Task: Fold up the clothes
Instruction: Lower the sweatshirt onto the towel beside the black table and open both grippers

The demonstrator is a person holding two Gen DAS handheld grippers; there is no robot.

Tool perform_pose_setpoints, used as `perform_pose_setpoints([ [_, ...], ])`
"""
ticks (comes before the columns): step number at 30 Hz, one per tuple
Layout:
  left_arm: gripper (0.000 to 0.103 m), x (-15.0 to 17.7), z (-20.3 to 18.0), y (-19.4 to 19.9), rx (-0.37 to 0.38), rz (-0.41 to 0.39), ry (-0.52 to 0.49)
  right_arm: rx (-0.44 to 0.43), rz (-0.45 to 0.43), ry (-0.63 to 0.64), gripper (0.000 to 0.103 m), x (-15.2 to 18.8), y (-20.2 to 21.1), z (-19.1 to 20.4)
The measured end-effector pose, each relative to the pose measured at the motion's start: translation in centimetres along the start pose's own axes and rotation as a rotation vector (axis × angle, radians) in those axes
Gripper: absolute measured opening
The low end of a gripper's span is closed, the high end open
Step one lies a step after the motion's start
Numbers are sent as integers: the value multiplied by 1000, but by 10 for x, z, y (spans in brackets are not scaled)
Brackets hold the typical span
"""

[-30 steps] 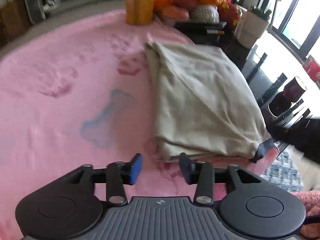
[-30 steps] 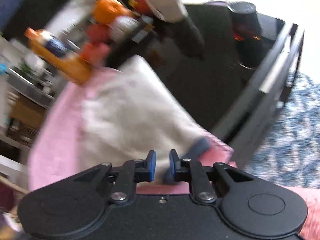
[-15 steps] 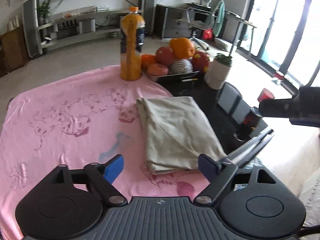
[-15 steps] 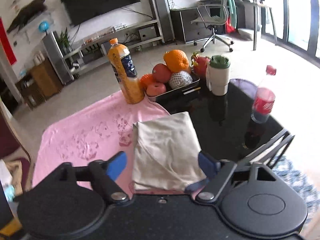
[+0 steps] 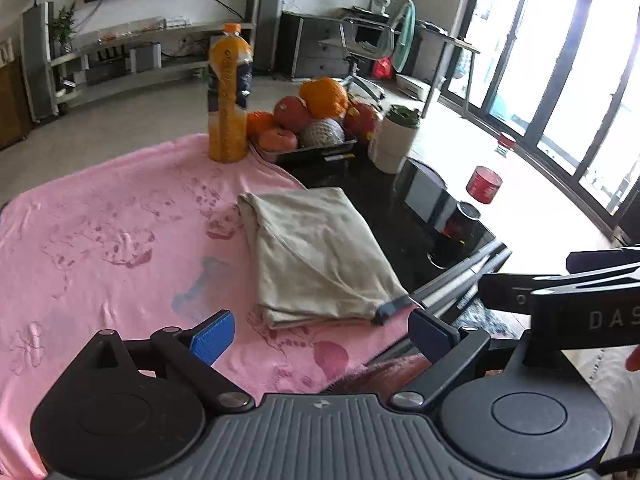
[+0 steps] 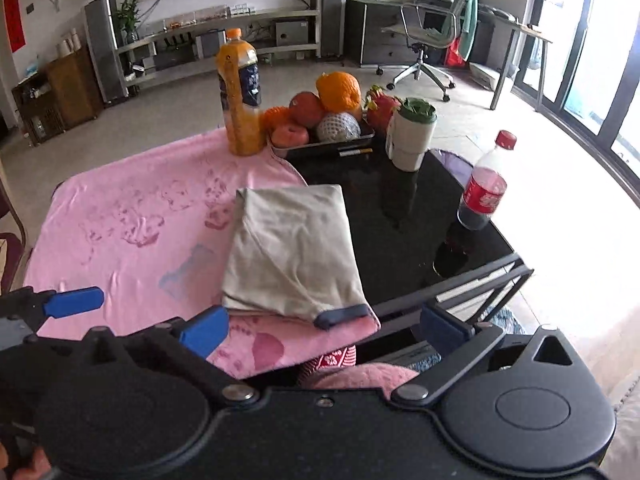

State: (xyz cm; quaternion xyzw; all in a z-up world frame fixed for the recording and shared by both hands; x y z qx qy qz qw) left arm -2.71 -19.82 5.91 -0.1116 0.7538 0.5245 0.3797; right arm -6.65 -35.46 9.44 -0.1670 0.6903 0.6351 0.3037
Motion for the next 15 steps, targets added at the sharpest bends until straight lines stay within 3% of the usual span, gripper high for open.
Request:
perform_pose_setpoints([
  [15, 98, 13, -6, -23, 1, 70, -3, 1, 47, -30, 103, 18, -19, -10],
])
Point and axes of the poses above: each gripper's, at about its wrist camera, not at the fingertips, and y roughly against the way its jaws point, z to its left, x to its underside, the point moved 3 cm from there along -y, roughly the way its jaws point, and after that the axes turned 1 degree about x, right-handed, at the moved point
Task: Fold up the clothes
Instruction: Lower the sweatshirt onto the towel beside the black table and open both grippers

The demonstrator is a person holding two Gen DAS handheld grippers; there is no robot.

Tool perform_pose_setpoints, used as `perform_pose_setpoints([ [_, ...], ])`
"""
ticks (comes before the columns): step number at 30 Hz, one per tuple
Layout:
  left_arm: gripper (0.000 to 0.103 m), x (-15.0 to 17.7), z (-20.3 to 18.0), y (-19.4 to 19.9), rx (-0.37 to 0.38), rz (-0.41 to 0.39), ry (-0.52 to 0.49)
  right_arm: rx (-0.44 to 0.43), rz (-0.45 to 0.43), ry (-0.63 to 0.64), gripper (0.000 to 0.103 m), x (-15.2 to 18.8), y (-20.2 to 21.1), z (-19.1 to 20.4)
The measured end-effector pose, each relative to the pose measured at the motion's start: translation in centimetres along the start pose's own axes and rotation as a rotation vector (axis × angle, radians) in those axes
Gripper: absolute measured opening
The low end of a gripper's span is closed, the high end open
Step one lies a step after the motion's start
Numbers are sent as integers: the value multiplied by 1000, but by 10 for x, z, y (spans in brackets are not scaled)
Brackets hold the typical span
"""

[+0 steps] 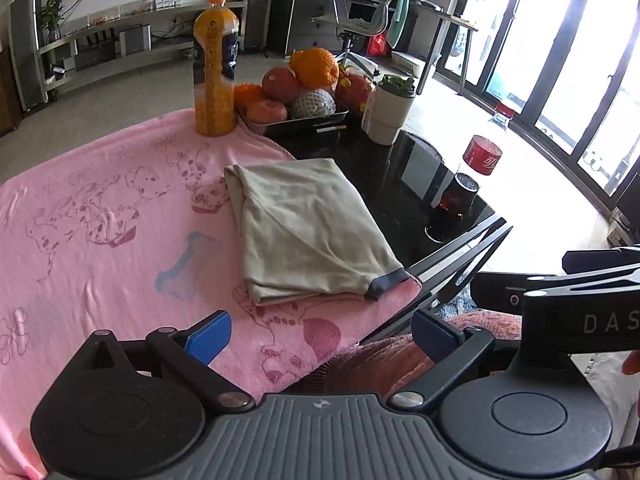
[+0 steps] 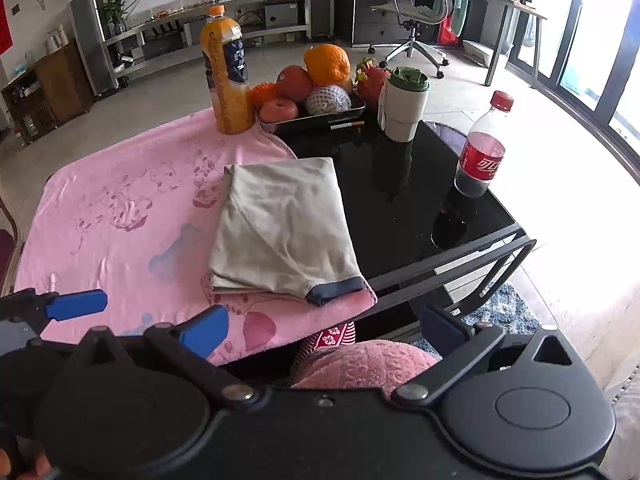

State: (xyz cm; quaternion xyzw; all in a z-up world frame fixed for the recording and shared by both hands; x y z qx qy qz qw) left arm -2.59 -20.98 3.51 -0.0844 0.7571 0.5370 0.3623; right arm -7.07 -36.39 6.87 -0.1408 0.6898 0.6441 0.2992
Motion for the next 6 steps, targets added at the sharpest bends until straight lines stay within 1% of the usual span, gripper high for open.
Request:
perform_pose_setpoints([
  [6, 99, 1, 0, -3, -8, 6, -8, -2, 11, -4, 103, 3, -3, 0],
])
Point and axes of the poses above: each gripper's, at about its wrist camera, not at the fingertips, and y roughly against the way its jaws point, z to its left, x to its underside, the point moved 3 cm from there along -y, roughly the way its jaws point, and after that the axes turned 1 degree about x, right-handed, at the moved point
